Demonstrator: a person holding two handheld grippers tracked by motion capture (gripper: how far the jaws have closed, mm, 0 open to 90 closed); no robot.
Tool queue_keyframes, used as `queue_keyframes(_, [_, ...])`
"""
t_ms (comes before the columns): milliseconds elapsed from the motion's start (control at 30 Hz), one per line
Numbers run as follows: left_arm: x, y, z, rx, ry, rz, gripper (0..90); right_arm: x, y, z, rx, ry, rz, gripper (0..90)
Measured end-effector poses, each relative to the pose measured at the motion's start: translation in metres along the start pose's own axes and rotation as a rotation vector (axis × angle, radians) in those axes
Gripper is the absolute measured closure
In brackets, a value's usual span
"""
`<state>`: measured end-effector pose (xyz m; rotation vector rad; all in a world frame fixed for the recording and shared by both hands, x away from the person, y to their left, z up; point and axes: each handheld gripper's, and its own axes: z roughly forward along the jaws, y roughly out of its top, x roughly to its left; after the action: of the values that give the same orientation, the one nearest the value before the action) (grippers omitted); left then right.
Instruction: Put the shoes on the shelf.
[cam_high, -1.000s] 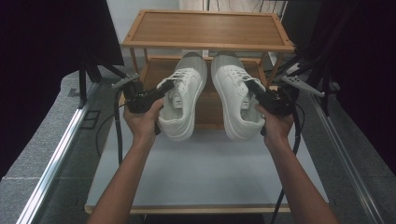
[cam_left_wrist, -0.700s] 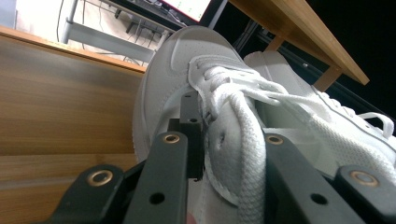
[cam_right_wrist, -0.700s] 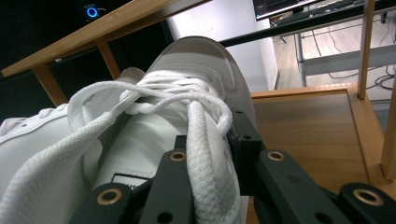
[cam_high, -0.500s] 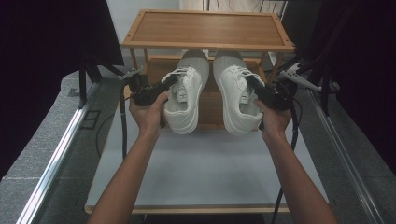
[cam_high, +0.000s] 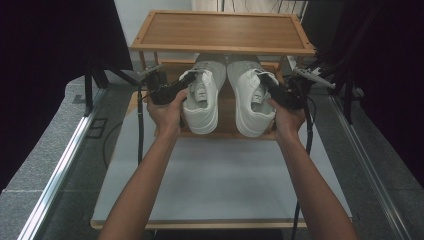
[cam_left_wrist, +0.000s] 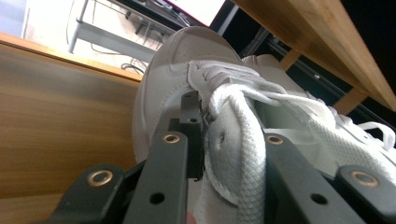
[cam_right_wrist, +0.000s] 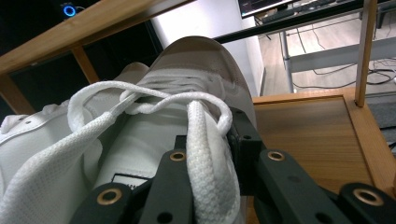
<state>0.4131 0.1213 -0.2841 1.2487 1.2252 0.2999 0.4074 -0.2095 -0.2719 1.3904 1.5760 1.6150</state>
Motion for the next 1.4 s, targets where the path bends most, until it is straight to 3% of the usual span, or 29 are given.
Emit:
queue_keyframes(267, [0.002, 0.001, 0.013, 0.004, 0.024, -0.007, 79.0, 0.003, 0.002, 0.014, 0.002, -0.038, -0.005, 81.2])
queue_keyframes(433, [0.005, 0.002, 0.018, -0.007, 0.041, -0.026, 78.7, 0.005, 0.0, 0.024, 0.006, -0.055, 0.017, 81.1])
queue_keyframes(767, [0.007, -0.007, 0.03, -0.024, 0.1, -0.053, 76.0, 0.013, -0.007, 0.043, 0.014, -0.092, 0.026, 77.6])
queue_keyframes(933, [0.007, -0.014, 0.042, -0.004, 0.06, -0.066, 60.9, 0.017, -0.016, 0.055, 0.037, -0.068, 0.035, 59.3])
queue_keyframes(1000, [0.007, -0.011, 0.044, -0.001, 0.025, -0.082, 50.9, 0.019, -0.015, 0.054, 0.01, -0.049, 0.041, 53.5])
queue_keyframes(1067, [0.008, -0.006, 0.04, -0.011, 0.008, -0.106, 47.1, 0.019, -0.012, 0.05, -0.007, -0.012, 0.032, 50.1])
queue_keyframes(1167, [0.006, -0.002, 0.033, -0.013, 0.006, -0.062, 46.6, 0.016, -0.004, 0.042, -0.028, 0.01, 0.029, 47.7])
queue_keyframes(1333, [-0.001, -0.002, 0.012, -0.005, 0.005, 0.026, 49.1, 0.016, -0.004, 0.021, -0.035, 0.016, -0.043, 52.5])
queue_keyframes(1400, [-0.004, -0.002, 0.001, 0.003, -0.01, 0.057, 52.8, 0.017, -0.006, 0.011, -0.037, 0.018, -0.107, 59.2])
